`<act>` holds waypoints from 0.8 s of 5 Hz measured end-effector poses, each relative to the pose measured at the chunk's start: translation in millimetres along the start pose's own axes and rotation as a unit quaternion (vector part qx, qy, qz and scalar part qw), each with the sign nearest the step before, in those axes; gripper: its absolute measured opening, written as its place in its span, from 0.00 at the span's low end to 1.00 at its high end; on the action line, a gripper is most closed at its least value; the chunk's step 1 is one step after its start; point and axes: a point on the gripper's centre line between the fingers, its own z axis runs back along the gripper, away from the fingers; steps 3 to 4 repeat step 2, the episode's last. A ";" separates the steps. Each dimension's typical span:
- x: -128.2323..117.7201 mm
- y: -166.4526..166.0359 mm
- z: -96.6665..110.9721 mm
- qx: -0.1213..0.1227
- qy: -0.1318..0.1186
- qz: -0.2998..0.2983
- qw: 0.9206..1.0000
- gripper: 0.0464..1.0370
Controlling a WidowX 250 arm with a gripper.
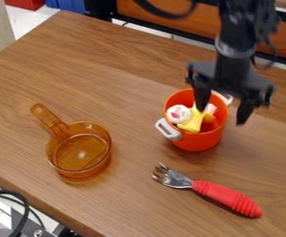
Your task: Orange pot moved to the middle center of the table
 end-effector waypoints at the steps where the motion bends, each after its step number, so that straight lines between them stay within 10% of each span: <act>1: -1.8 24.7 15.8 0.008 -0.021 0.033 0.999 0.96; 2: -0.4 70.4 16.9 0.054 -0.026 0.067 0.996 0.96; 4: -0.4 70.4 16.9 0.054 -0.026 0.067 0.996 0.96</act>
